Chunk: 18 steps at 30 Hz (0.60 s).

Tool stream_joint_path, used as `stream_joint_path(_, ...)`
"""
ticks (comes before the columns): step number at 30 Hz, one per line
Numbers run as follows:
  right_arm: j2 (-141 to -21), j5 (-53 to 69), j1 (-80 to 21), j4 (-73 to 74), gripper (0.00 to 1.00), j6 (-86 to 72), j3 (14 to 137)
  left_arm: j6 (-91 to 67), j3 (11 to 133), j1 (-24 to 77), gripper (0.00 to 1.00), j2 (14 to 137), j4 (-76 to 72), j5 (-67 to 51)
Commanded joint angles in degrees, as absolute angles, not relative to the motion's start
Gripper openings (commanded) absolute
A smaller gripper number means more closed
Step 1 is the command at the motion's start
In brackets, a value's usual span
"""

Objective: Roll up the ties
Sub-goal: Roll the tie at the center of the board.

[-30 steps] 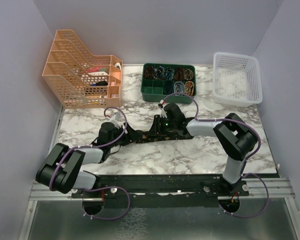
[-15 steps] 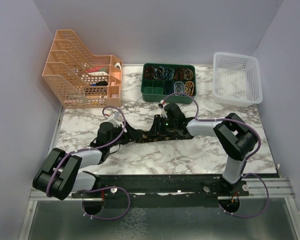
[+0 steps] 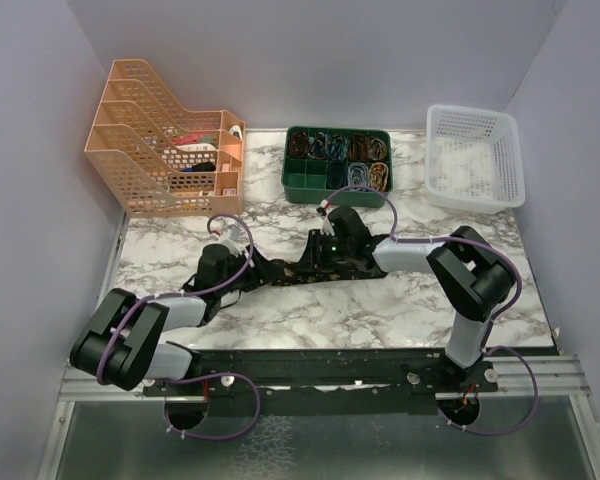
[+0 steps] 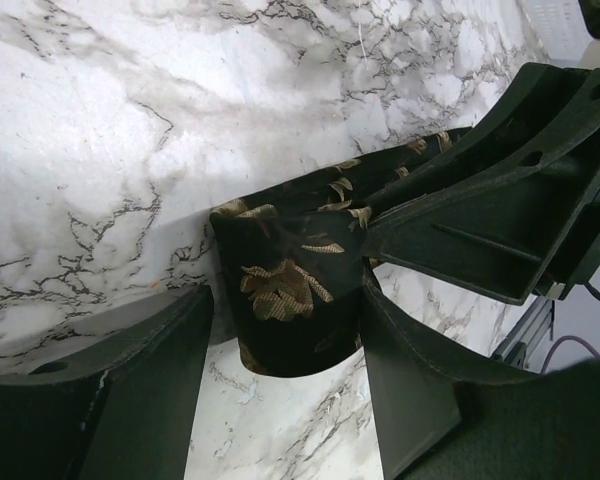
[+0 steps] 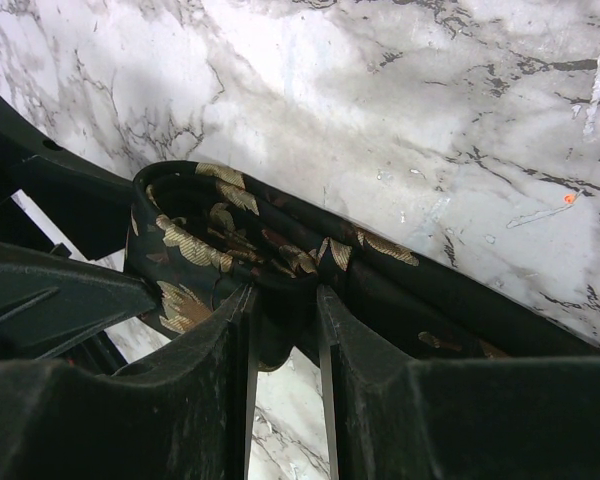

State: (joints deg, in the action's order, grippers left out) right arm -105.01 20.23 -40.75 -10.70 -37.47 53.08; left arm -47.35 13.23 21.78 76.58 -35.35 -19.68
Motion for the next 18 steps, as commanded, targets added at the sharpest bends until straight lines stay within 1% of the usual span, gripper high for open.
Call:
stream_joint_path(1, -106.01, 19.28, -40.45, -7.17, 0.33, -36.08, 53.31, -46.85, 14.85, 21.92, 0.60, 77.69, -34.63, -19.62)
stream_joint_path(4, -105.99, 19.34, -40.43, -7.20, 0.33, -36.09, 53.32, -46.59, 15.20, 22.04, 0.58, 78.15, -34.63, -20.16)
stream_joint_path(10, -106.25, 19.74, -40.43, -7.52, 0.33, -36.29, 53.24, -46.61, 16.02, 22.31, 0.57, 79.36, -34.67, -20.42)
stream_joint_path(13, -106.17, 19.77, -40.41, -7.46, 0.33, -36.30, 53.25, -46.34, 16.80, 23.05, 0.51, 80.16, -34.64, -20.54)
stream_joint_path(15, -106.09, 19.76, -40.35, -7.31, 0.33, -36.30, 53.32, -46.24, 16.96, 23.40, 0.41, 80.33, -34.61, -20.23)
stream_joint_path(18, -105.84, 20.08, -40.39, -7.14, 0.33, -36.22, 53.47, -45.86, 17.05, 23.63, 0.31, 79.89, -34.63, -19.46)
